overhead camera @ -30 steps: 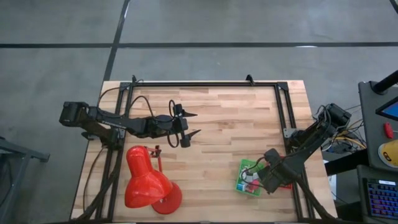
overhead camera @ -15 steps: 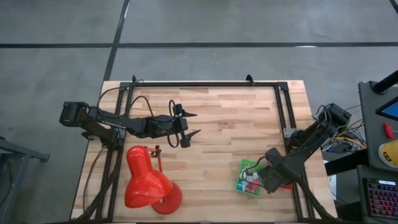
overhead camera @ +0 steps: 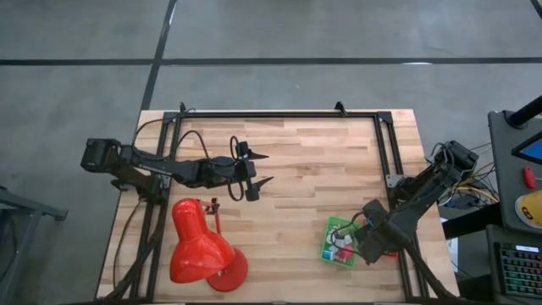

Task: Pick & Place Office items
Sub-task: Return to Home Position

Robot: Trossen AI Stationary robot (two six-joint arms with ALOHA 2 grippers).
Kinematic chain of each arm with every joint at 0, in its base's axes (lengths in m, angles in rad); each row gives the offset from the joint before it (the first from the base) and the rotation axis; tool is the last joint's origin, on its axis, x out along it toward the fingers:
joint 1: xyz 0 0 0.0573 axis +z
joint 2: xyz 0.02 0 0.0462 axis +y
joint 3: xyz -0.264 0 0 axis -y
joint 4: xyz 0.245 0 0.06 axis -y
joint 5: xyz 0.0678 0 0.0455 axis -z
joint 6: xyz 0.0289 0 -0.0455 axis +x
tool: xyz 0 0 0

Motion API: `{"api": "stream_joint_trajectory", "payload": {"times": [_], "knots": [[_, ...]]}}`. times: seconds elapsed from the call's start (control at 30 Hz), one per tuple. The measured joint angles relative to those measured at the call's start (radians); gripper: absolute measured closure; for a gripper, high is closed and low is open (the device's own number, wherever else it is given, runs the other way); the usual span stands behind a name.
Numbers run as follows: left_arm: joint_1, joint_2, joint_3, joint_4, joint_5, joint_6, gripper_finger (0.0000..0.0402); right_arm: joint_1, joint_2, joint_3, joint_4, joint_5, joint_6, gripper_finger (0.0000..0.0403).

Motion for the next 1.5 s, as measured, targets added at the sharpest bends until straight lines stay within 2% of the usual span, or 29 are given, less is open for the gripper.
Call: {"api": "stream_joint_trajectory", "payload": {"times": [0.2, 0.4, 0.5, 0.63, 0.8, 0.97, 1.07, 1.3, 1.43, 1.5], "knots": [[0.0, 0.0, 0.0, 0.0, 0.0, 0.0, 0.0066, 0.0, 0.0, 0.001, -0.008, 0.031, -0.003, 0.0161], [0.0, 0.0, 0.0, 0.0, 0.0, 0.0, 0.0066, 0.0, 0.0, 0.058, -0.075, 0.156, -0.043, 0.0165], [0.0, 0.0, 0.0, 0.0, 0.0, 0.0, 0.0065, 0.0, 0.0, 0.102, -0.118, 0.249, -0.078, 0.0165], [0.0, 0.0, 0.0, 0.0, 0.0, 0.0, 0.0065, 0.0, 0.0, 0.145, -0.134, 0.434, -0.159, 0.0165], [0.0, 0.0, 0.0, 0.0, -0.001, 0.0, 0.0065, -0.019, 0.0, 0.142, -0.064, 0.635, -0.229, 0.0166], [0.0, 0.0, 0.0, 0.0, -0.001, 0.0, 0.0066, -0.068, -0.013, 0.113, 0.057, 0.756, -0.491, 0.0155], [0.0, 0.0, 0.0, 0.0, -0.003, 0.0, 0.0066, -0.116, -0.017, 0.092, 0.178, 0.791, -0.657, 0.0146], [0.0, 0.0, 0.0, 0.0, -0.003, 0.0, 0.0067, -0.27, -0.028, 0.014, 0.459, 0.795, -1.029, 0.0124], [0.0, 0.0, 0.0, 0.0, -0.003, 0.0, 0.0065, -0.361, -0.068, -0.053, 0.714, 0.79, -1.278, 0.0115], [0.0, 0.0, 0.0, 0.0, -0.003, 0.0, 0.0065, -0.411, -0.09, -0.097, 0.862, 0.754, -1.427, 0.0115]]}}
